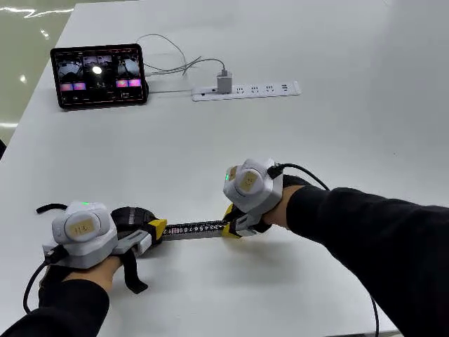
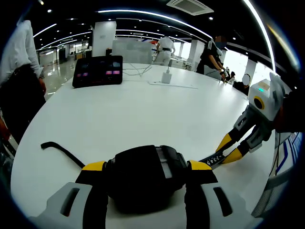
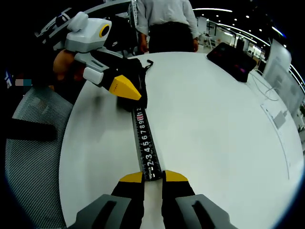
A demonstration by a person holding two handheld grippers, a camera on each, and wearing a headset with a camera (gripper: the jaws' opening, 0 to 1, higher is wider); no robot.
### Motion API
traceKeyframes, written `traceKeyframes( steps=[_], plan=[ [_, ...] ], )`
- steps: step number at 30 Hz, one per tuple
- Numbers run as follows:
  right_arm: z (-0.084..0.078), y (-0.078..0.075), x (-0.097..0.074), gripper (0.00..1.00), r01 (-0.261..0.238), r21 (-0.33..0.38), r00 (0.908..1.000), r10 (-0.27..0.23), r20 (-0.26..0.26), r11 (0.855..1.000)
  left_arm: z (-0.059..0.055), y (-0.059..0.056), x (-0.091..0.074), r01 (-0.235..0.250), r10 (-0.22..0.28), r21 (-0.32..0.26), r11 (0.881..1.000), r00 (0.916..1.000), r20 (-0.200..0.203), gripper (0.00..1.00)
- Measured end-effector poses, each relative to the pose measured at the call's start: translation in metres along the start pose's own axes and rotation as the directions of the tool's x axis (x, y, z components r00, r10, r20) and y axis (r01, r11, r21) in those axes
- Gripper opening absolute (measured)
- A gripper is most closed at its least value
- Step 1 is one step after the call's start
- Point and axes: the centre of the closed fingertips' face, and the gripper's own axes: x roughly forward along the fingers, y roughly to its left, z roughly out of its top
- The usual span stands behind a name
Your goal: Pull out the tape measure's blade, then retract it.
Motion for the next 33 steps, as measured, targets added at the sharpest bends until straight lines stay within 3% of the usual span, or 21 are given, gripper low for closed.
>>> traceKeyframes(
  steps=[33],
  plan=[
    [0.0057, 0.0016, 0.0037, 0.09, -0.007, -0.007, 0.9997, 0.007, 0.024, 1.000, 0.0009, -0.0027, -0.0024, -0.001, 0.001, -0.001, 1.000, 1.0000, 0.000, 0.60]
  ],
)
